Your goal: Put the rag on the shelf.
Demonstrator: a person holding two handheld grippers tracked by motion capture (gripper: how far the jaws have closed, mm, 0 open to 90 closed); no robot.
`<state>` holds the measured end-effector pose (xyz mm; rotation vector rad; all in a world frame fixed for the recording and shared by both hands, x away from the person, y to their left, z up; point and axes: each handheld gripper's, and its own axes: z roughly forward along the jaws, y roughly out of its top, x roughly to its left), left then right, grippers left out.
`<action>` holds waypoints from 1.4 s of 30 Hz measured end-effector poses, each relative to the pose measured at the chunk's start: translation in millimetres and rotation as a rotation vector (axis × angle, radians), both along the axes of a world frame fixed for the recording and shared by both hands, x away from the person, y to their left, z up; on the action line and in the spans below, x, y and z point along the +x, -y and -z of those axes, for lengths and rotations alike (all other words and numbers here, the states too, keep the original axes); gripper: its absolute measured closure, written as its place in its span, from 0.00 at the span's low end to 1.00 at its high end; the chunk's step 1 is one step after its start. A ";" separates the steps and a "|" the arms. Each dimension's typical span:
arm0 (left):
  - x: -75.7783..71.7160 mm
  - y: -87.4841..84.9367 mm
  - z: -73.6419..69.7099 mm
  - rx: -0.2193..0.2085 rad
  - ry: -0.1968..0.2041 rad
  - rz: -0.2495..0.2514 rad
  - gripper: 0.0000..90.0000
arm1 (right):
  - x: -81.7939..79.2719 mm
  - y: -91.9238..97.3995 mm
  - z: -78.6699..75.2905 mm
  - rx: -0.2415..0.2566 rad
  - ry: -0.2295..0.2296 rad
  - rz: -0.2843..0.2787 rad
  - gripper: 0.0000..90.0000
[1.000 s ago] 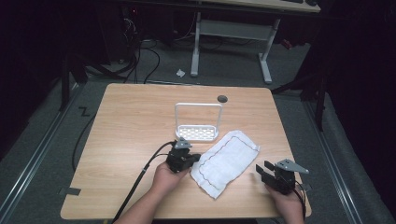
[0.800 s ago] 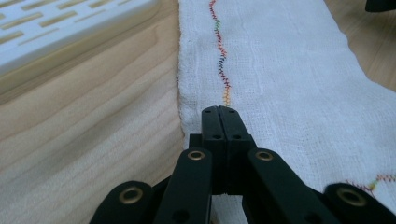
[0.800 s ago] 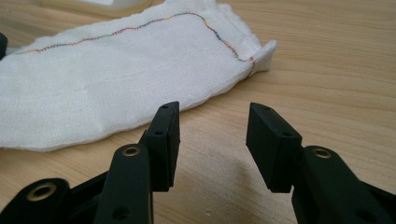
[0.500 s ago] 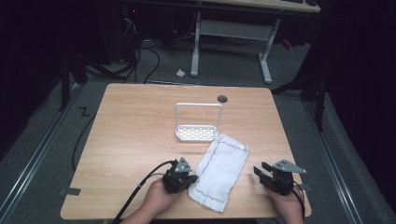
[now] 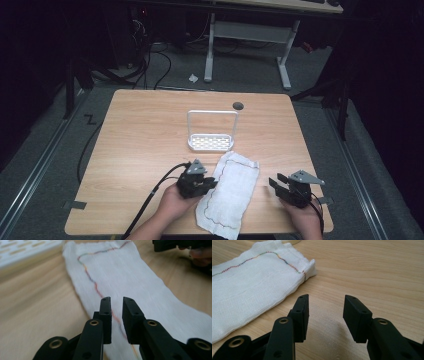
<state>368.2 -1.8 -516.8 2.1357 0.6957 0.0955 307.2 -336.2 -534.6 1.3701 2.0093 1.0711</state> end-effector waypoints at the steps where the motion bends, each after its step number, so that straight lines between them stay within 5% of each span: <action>1: 6.4 9.1 3.0 0.027 0.006 0.001 0.86 | -0.2 0.0 0.2 -0.001 0.001 -0.001 0.63; 4: 16.0 21.3 12.1 0.085 -0.008 -0.001 0.90 | -2.0 1.3 0.1 0.001 0.001 0.000 0.64; 8: 12.6 15.2 13.4 0.073 0.002 -0.001 0.92 | -4.4 4.9 0.2 0.016 0.004 0.004 0.65; 18: -35.2 -48.5 15.7 0.063 -0.008 -0.010 0.93 | -1.9 0.4 0.4 0.012 0.002 -0.021 0.64; 20: -44.0 -64.3 18.8 0.046 0.019 -0.027 0.93 | -2.0 -2.7 1.1 0.007 -0.004 -0.024 0.62; 29: -34.3 -72.2 20.9 0.026 0.026 -0.082 0.92 | -3.5 -5.1 1.7 0.003 -0.007 -0.032 0.60; 33: -31.9 -75.4 20.0 -0.008 0.012 -0.107 0.76 | -3.1 -5.1 2.0 0.008 -0.010 -0.032 0.60; 36: -27.9 -83.3 19.0 -0.008 0.044 -0.171 0.72 | -1.9 -4.8 2.0 0.032 -0.013 -0.032 0.60; 38: -20.0 -94.4 17.9 -0.049 0.047 -0.256 0.63 | -1.7 -5.3 2.0 0.034 -0.017 -0.034 0.59; 42: -10.2 -103.9 15.9 -0.101 0.044 -0.336 0.54 | -1.6 -7.6 2.0 0.035 -0.022 -0.045 0.60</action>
